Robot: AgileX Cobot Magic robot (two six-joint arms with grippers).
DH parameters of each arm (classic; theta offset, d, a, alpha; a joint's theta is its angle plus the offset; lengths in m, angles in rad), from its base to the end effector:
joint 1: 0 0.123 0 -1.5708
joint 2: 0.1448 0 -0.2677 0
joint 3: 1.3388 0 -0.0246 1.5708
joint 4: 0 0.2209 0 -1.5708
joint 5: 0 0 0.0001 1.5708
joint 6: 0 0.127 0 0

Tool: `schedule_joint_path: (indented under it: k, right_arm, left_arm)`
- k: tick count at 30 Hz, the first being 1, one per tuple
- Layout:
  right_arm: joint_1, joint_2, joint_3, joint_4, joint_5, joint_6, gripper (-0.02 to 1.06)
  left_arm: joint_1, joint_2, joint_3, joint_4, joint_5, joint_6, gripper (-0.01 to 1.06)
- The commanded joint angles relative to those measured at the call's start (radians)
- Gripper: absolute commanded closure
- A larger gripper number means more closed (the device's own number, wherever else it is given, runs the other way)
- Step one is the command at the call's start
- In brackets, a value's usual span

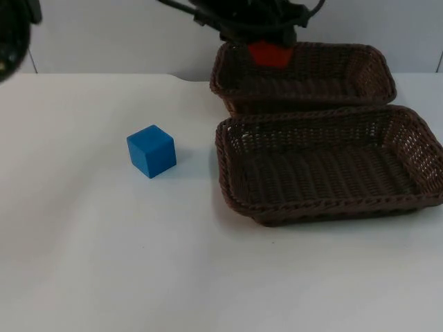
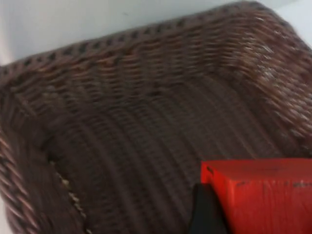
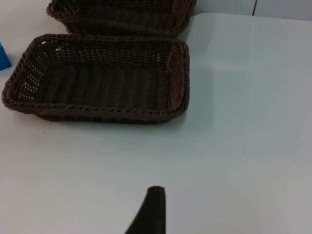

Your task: Pick up one cube with the left hand and place it into the upper basket. Pick up one cube with the right hand and place it into the lower basket.

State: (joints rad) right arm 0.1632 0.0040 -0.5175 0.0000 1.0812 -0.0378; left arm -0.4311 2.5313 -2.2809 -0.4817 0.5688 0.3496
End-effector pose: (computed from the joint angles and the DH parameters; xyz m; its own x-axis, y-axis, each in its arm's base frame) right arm 0.0159 0.0026 0.2490 -0.4496 -0.1123 -0.8861 -0.1796 0.9832 -0.0335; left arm 0.4926 -0.2615 0.1543 -0.6070 0.2096 -0.7665 0.5427 0.8140 -0.2071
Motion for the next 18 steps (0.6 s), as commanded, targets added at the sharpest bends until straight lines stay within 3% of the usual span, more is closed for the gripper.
schedule_joint_path:
  k: [1, 9, 18]
  right_arm:
    - [-0.009, -0.004, 0.001, -0.005, -0.002, 0.002, 0.24]
    - [-0.009, -0.004, 0.001, -0.009, -0.002, 0.004, 0.24]
    - [-0.009, -0.004, 0.001, -0.027, -0.002, 0.032, 0.24]
  left_arm:
    - [0.003, 0.021, -0.037, -0.025, -0.040, 0.004, 1.05]
    - [0.001, 0.116, -0.081, -0.023, -0.208, 0.022, 1.05]
    - [0.001, 0.178, -0.081, -0.021, -0.214, 0.079, 1.05]
